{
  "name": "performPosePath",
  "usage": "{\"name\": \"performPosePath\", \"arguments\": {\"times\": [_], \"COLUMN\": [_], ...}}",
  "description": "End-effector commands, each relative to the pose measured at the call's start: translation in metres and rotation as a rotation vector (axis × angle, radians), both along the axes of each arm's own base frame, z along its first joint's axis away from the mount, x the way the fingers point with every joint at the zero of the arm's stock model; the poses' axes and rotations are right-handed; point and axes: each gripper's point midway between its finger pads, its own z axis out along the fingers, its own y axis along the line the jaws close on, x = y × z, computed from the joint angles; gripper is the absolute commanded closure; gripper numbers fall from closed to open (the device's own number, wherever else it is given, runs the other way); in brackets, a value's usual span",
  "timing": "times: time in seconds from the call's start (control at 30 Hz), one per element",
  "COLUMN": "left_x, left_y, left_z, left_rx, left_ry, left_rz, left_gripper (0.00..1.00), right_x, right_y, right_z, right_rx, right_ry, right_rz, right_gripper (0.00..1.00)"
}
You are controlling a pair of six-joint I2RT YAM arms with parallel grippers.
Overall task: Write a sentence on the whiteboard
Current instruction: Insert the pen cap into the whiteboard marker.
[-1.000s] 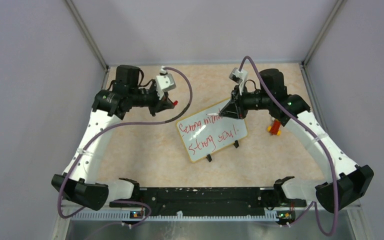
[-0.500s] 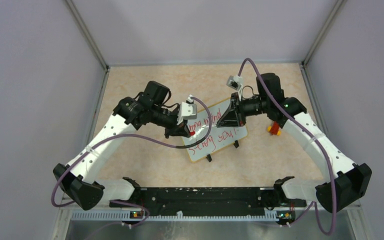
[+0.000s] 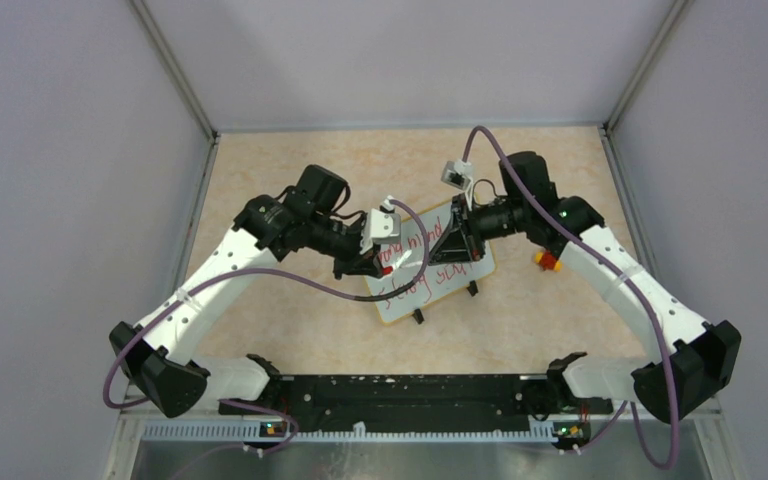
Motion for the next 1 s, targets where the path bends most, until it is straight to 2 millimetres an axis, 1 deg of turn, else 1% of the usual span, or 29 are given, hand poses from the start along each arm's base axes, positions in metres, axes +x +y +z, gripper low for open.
{"name": "performPosePath", "arguments": {"times": [0.0,0.5,0.63,0.97], "left_x": [0.002,-0.001,-0.003,-0.002], "left_y": [-0.005,-0.009,-0.010,-0.011], "left_z": [0.001,-0.004,-0.005,-0.009], "left_rx": [-0.007,0.000,0.002,0.030], "left_ry": [-0.008,0.009,0.013,0.016], "left_rz": [-0.002,-0.019,-0.027,-0.020], "left_gripper": [1.00,1.00,1.00,1.00], "right_x": [-0.002,-0.003,-0.001,0.001], "right_y": [0.008,0.016,0.017,0.022], "right_z": [0.006,0.001,-0.003,-0.005], "right_rx": [0.012,-0.005,-0.015,-0.028], "right_ry": [-0.035,-0.031,-0.029,-0.024], "right_rz": [0.028,0.044,0.040,0.034], "right_gripper": [1.00,1.00,1.00,1.00]}}
